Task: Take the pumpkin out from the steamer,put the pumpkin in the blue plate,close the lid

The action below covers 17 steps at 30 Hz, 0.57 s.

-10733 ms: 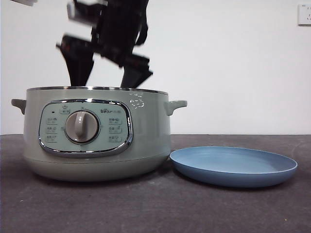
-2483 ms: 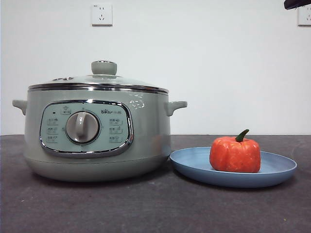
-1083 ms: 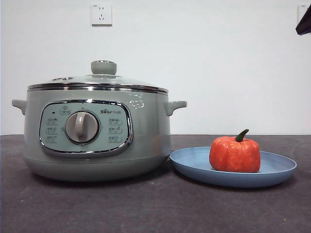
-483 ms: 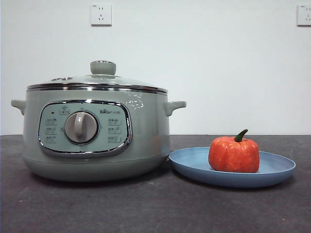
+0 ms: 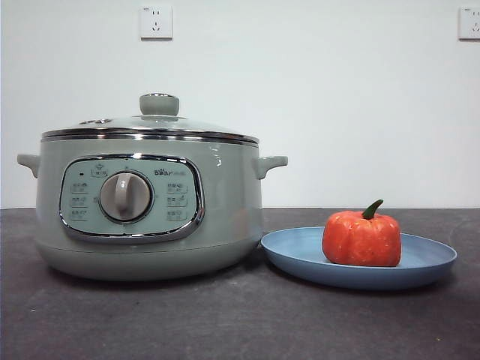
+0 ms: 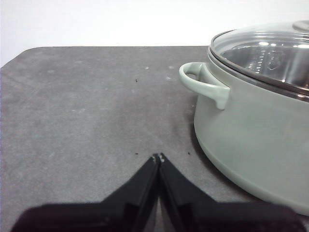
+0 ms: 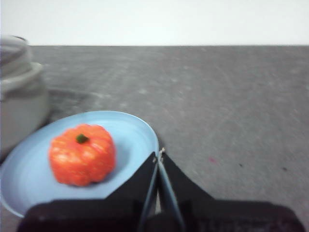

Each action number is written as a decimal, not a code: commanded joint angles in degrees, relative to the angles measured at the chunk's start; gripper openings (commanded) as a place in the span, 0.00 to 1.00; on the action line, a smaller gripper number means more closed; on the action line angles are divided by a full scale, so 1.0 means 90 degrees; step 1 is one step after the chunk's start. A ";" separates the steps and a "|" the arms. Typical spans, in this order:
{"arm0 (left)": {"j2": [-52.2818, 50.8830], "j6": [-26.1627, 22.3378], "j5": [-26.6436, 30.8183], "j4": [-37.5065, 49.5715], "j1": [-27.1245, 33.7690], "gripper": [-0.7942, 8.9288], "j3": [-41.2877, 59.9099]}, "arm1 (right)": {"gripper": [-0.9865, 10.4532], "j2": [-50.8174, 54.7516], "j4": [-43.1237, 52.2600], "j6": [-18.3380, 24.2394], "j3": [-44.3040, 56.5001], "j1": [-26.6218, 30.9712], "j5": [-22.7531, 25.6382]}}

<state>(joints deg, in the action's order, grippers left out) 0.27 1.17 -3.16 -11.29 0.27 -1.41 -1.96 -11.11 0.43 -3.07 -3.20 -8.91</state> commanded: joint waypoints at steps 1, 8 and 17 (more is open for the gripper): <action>-0.0007 0.0061 0.0005 0.0005 0.0017 0.08 0.0097 | 0.08 0.0211 0.0085 -0.0058 0.0202 0.0119 -0.0015; -0.0007 0.0061 0.0005 0.0005 0.0017 0.08 0.0097 | 0.08 0.0209 0.0129 -0.0100 0.0289 0.0219 0.0005; -0.0007 0.0061 0.0005 0.0005 0.0017 0.08 0.0097 | 0.08 0.0104 0.0136 -0.0274 0.0287 0.0214 0.0044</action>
<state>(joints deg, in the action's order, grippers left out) 0.27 1.17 -3.16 -11.29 0.27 -1.41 -0.97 -10.24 -1.32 -1.39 -1.37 -8.80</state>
